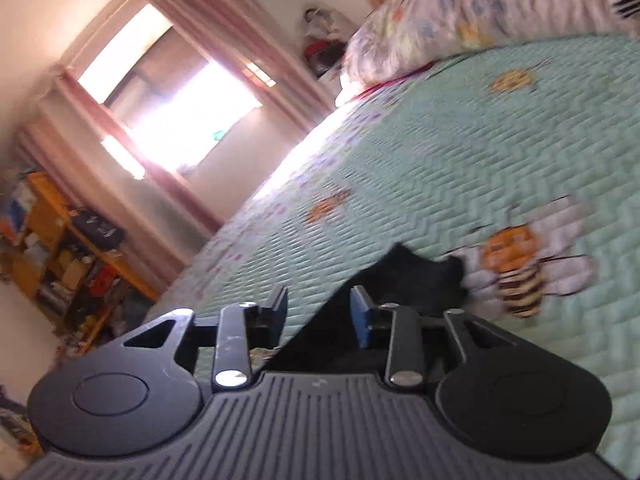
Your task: Fold clothes
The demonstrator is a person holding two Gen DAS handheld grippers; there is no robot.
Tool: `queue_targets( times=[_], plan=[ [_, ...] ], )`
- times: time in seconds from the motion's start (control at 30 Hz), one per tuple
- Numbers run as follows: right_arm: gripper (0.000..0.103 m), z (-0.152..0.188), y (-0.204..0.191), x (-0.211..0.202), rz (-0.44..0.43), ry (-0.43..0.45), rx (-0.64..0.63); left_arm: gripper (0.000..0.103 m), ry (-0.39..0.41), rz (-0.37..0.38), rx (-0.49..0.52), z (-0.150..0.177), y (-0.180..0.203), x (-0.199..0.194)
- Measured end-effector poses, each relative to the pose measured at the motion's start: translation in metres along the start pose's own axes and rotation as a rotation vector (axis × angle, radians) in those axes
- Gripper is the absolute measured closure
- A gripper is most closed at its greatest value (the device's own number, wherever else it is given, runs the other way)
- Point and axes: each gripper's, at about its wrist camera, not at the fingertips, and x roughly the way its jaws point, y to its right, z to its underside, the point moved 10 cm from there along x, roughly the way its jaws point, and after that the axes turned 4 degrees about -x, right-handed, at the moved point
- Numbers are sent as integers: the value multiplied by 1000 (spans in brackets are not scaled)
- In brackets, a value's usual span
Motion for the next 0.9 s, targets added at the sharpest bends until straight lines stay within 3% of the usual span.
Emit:
queue_targets(
  times=[0.03,0.13,0.2,0.23,0.27,0.37,0.4,0.47,0.5,0.6,0.63,0.7,0.77,0.83,0.87,0.9],
  plan=[
    [49,2,2,19,-20,-32,25,27,0,0,1,0,0,0],
    [49,12,20,82,-32,-164,143,26,1,-4,9,0,2,0],
    [61,9,47,110,76,-181,111,24,0,-4,13,0,2,1],
    [85,2,52,108,124,-150,93,24,1,-3,12,0,2,1],
    [88,-5,57,106,169,-118,75,24,2,-1,10,0,2,1],
    [74,0,12,79,58,-52,31,22,5,-7,15,-1,3,1],
    [70,16,-13,75,-13,-95,0,21,8,-10,19,-2,3,0],
    [51,69,-70,71,-178,-230,-53,18,13,-12,23,-2,3,-1],
    [48,98,-92,74,-234,-306,-59,16,17,-10,20,-3,2,-1],
    [48,151,-120,107,-255,-428,-56,16,29,-3,4,-3,0,-4],
    [49,158,-115,122,-203,-435,-54,15,31,2,-3,-3,-1,-4],
    [70,152,-97,138,-87,-394,36,15,29,15,-14,-3,-1,-4],
    [71,139,-100,126,-31,-311,119,15,27,24,-21,-4,0,-4],
    [64,154,-147,103,-188,-322,100,14,23,24,-27,-4,0,-4],
    [51,174,-172,98,-248,-374,76,14,24,31,-39,-5,-1,-5],
    [45,194,-196,93,-307,-425,54,14,25,39,-51,-6,-2,-6]
  ],
)
